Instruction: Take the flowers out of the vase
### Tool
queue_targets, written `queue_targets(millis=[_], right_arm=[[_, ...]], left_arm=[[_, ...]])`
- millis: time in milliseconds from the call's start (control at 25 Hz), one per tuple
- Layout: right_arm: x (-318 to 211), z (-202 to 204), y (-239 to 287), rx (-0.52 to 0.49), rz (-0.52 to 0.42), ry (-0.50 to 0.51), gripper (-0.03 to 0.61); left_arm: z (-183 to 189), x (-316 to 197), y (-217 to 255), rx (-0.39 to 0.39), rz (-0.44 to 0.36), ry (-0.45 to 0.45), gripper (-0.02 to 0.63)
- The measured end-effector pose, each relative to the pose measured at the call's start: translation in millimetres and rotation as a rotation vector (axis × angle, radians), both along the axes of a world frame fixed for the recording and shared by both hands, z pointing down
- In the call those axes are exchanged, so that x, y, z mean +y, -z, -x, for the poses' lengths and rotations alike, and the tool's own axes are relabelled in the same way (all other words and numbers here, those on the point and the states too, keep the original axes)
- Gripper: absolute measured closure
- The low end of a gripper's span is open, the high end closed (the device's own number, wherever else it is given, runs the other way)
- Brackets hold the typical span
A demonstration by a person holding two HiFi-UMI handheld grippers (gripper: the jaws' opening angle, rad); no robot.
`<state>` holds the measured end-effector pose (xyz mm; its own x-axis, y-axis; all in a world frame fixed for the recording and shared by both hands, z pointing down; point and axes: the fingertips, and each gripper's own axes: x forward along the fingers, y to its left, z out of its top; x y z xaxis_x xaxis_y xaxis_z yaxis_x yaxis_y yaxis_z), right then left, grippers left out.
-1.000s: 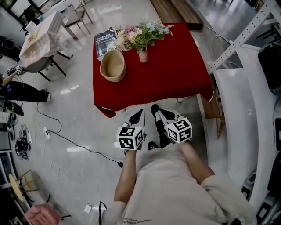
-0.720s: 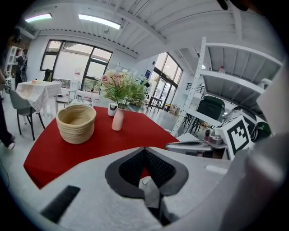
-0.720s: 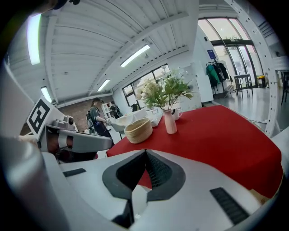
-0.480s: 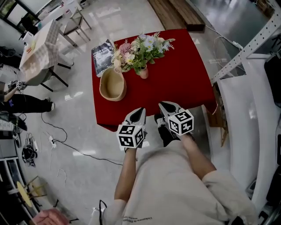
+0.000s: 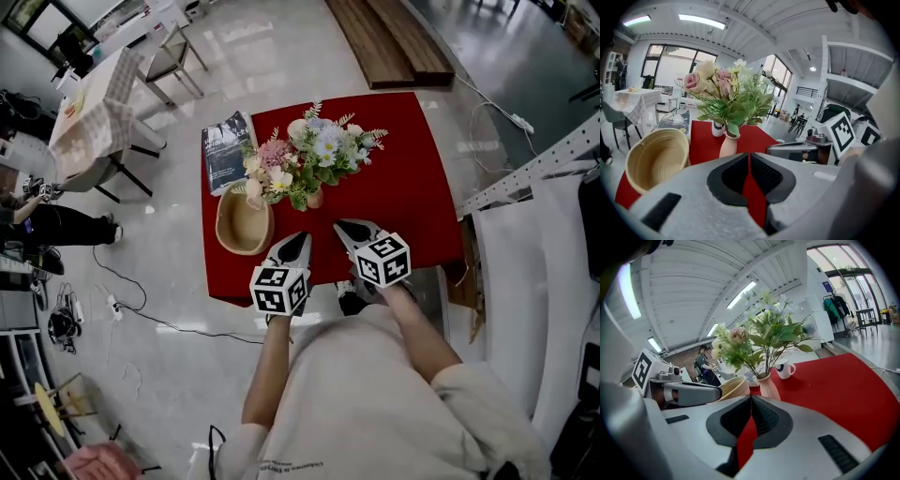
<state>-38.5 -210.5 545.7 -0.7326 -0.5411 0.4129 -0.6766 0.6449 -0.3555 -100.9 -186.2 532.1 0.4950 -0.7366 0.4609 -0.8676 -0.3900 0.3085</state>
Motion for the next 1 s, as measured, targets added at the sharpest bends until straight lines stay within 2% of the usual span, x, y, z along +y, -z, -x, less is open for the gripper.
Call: queue_targets(millis=[320, 440, 520, 640, 800, 1000], right_arm=[[-61.6, 4.9, -2.4, 0.006, 0.011, 0.038, 0.569], [-79.2, 7.5, -6.3, -0.007, 0.042, 0.044, 0.56], [-86.7, 12.2, -8.8, -0.031, 0.074, 0.064, 0.465], [-98.3, 20.0, -8.6, -0.064, 0.095, 0.097, 0.453], [-107.4, 28.7, -4.3, -0.121, 0.098, 0.128, 0.446], [-108.5, 32.1, -2.1, -0.139, 0.057, 0.134, 0.448]], left_arm=[[8.4, -54.4, -4.4, -0.031, 0.005, 0.042, 0.59], [11.0, -68.8, -9.5, -0.048, 0.029, 0.047, 0.482], [12.8, -78.0, -10.7, -0.056, 0.035, 0.053, 0.44], [13.9, -91.7, -11.0, -0.055, 0.035, 0.06, 0.395], [9.5, -101.0, -13.0, -0.049, 0.049, 0.056, 0.385], [4.7, -105.2, -13.1, -0.059, 0.055, 0.06, 0.385]])
